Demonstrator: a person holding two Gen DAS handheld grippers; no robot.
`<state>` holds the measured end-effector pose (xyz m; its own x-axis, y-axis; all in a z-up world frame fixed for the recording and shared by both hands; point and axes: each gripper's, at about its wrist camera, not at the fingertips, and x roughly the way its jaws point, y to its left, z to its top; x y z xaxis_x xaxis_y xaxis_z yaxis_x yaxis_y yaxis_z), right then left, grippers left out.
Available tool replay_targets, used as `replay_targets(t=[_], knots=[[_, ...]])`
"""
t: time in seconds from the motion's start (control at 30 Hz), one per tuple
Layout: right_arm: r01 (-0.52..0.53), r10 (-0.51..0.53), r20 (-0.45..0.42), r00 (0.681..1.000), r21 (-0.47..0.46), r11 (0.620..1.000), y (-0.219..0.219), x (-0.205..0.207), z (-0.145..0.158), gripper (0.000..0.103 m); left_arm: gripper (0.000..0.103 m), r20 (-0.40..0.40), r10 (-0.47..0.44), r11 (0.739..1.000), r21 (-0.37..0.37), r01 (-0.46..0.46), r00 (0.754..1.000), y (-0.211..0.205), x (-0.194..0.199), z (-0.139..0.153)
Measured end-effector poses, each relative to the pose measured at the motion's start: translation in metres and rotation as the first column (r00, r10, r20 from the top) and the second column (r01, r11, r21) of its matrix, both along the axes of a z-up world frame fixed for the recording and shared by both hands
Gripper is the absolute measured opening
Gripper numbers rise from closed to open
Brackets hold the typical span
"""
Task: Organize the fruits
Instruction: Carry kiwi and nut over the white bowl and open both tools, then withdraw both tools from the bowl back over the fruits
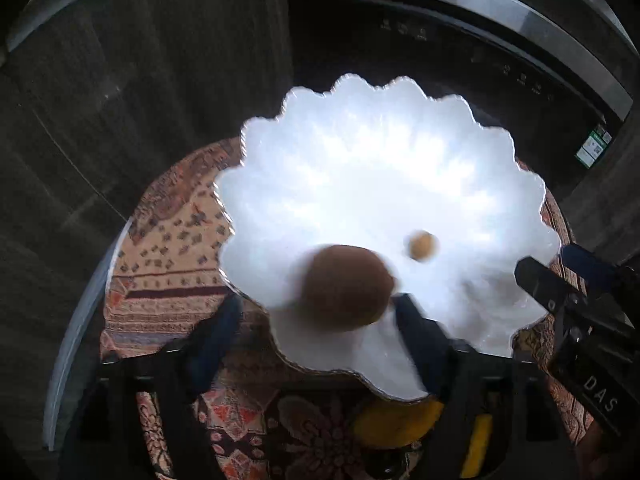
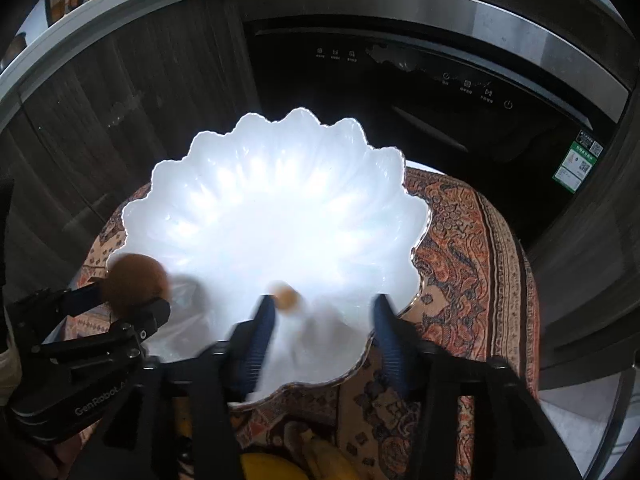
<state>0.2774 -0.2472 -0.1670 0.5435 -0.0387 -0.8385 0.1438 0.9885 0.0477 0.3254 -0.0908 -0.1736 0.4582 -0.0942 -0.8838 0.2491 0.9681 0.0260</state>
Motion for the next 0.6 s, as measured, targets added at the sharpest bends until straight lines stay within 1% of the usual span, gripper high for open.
replay_targets(t=[0.07, 0.2, 0.27, 0.33, 0.6], knots=[[0.014, -0.014, 0.004, 1.0, -0.007, 1.0, -0.002, -0.002, 0.002, 0.071, 0.092, 0.023, 0.007, 1.0, 0.0, -0.007, 1.0, 0.002, -0.002, 0.005], [0.037, -0.036, 0.014, 0.999, -0.027, 0.999, -0.004, -0.006, 0.007, 0.076, 0.095, 0.049, 0.014, 0.999, 0.032, -0.016, 0.999, 0.002, -0.005, 0.013], [0.051, -0.05, 0.018, 0.999, -0.04, 0.998, -0.005, -0.008, 0.012, 0.082, 0.099, 0.061, 0.023, 0.999, 0.037, -0.025, 0.998, 0.003, -0.008, 0.018], [0.061, -0.06, 0.025, 0.998, -0.046, 0.997, -0.006, -0.011, 0.017, 0.085, 0.1, 0.07, 0.027, 0.999, 0.03, -0.03, 0.997, 0.004, -0.012, 0.025], [0.089, -0.084, 0.08, 0.993, -0.065, 0.994, -0.008, -0.036, 0.051, 0.085, 0.102, 0.127, 0.025, 0.999, 0.022, -0.028, 0.992, 0.005, -0.039, 0.059]])
